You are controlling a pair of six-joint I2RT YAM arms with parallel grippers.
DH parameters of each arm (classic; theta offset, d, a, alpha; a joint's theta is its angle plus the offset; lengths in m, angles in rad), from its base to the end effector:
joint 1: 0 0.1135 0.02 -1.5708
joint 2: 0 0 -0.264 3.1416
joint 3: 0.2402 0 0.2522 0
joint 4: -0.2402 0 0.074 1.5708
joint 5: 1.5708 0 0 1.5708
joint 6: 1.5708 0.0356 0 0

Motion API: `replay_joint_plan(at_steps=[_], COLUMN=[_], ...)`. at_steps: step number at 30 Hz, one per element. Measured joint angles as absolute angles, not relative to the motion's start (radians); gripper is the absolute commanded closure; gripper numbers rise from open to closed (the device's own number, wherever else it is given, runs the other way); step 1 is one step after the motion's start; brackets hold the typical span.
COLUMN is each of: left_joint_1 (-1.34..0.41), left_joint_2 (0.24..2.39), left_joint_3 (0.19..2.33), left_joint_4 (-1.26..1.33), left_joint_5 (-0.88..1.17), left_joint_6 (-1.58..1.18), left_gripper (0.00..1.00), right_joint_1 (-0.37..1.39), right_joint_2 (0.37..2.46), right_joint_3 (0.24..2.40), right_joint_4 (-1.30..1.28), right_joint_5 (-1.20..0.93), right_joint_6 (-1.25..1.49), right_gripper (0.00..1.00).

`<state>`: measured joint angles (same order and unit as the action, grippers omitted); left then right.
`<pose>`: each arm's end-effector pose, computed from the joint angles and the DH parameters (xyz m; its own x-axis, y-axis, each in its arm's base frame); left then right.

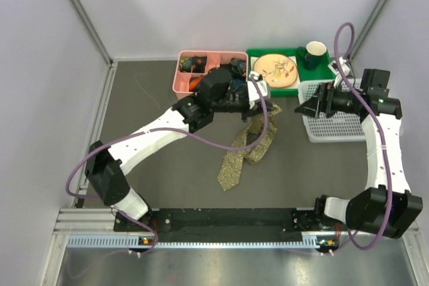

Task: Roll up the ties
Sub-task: Flatten out the tie at the center of the board.

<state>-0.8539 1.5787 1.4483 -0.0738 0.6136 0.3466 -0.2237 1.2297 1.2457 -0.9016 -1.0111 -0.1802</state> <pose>0.2301 -0.2952 0.3842 0.2099 0.1819 -0.9607 0.9734 0.0535 0.2228 0.2353 -0.0226 0.3543 -0.6702 0.0549 -0.7402 -0.5339 0.6571 0.5321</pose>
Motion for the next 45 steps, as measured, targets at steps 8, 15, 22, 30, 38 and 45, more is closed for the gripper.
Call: replay_joint_plan(at_steps=[8, 15, 22, 30, 38, 45], left_joint_1=[-0.787, -0.746, -0.735, -0.732, -0.717, -0.715], left_joint_2=[1.596, 1.596, 1.594, 1.577, 1.568, 1.557], left_joint_3=[1.454, 1.454, 1.454, 1.425, 1.397, 1.375], left_joint_4=[0.07, 0.155, 0.174, 0.188, 0.199, 0.219], left_joint_5=[0.614, 0.66, 0.715, 0.719, 0.729, 0.744], left_joint_6=[0.225, 0.152, 0.129, 0.123, 0.106, 0.089], left_gripper=[1.0, 1.0, 1.0, 1.0, 1.0, 1.0], right_joint_1=[-0.116, 0.069, 0.126, 0.216, 0.22, 0.22], right_joint_2=[1.143, 1.084, 1.152, 1.217, 1.227, 1.28], right_joint_3=[1.203, 1.033, 1.003, 0.968, 0.942, 0.896], right_joint_4=[-0.709, -0.552, -0.409, -0.318, -0.301, -0.206], right_joint_5=[-1.027, -0.857, -0.745, -0.692, -0.607, -0.64], right_joint_6=[-0.057, -0.001, 0.056, 0.071, 0.031, 0.068], right_gripper=[0.18, 0.24, 0.29, 0.45, 0.5, 0.86])
